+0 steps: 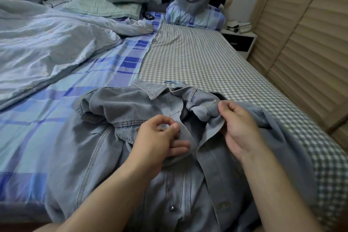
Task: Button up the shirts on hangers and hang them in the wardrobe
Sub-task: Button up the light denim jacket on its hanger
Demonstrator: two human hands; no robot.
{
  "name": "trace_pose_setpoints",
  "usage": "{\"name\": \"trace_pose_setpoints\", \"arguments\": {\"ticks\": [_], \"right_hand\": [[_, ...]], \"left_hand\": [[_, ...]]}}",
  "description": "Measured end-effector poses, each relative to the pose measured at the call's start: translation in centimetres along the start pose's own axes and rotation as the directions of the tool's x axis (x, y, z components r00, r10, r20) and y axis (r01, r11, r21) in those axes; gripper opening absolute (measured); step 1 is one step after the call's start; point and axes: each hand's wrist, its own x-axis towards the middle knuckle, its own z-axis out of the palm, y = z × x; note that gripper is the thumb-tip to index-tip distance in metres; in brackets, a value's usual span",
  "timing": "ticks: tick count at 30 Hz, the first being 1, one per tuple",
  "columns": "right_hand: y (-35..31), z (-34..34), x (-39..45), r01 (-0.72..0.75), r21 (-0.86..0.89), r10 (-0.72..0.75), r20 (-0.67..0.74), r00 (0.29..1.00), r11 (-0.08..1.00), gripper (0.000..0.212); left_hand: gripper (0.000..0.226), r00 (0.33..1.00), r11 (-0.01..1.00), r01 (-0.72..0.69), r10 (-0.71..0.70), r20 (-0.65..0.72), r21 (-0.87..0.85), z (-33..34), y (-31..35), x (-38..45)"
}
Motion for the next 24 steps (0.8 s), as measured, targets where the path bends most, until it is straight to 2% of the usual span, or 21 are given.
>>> {"name": "trace_pose_setpoints", "arguments": {"ticks": [2,4,6,8,11,15,20,24], "right_hand": [[0.4,0.3,0.0,0.106,-0.162,-0.116,-0.049,0.992,0.981,0.019],[0.5,0.7,-0.8,0.128,-0.185,-0.125,0.027,0.992,0.974,0.016],[0.9,0.9,-2.1,0.040,-0.139,-0.013,0.185,0.983,0.989,0.026],[1.2,0.8,-3.0,-0.070,-0.081,0.089,0.272,0.958,0.994,0.029],[1.3,0.1,-2.6,-0.201,0.017,0.190,0.259,0.947,0.979,0.027],[1.3,-0.5,-2.4,-0.303,0.088,0.263,0.314,0.912,0.949,0.038],[2.2,0.6,-3.1,-0.192,0.028,0.179,0.258,0.949,0.981,0.022],[2.5,1.0,-3.4,-0.025,-0.225,0.087,0.271,0.959,0.974,0.020]], "left_hand": [[0.011,1.000,0.996,0.018,-0.018,0.000,-0.087,0.1,-0.4,0.0],[0.012,0.999,0.997,-0.034,0.032,-0.028,-0.067,0.2,-1.0,0.1],[0.014,0.996,0.996,-0.086,0.084,-0.043,-0.039,0.3,-1.4,0.2],[0.013,0.995,0.995,-0.094,0.093,-0.041,-0.039,0.5,-1.5,0.0],[0.007,0.998,0.994,-0.068,0.066,-0.026,-0.081,0.5,-1.2,-0.6],[0.007,0.999,0.996,-0.051,0.052,0.004,-0.070,0.1,-1.1,-0.8],[0.011,0.997,0.997,-0.071,0.071,0.011,-0.027,0.0,-1.3,-0.6],[0.016,0.995,0.995,-0.104,0.104,0.004,-0.003,-0.1,-1.5,-0.4]]}}
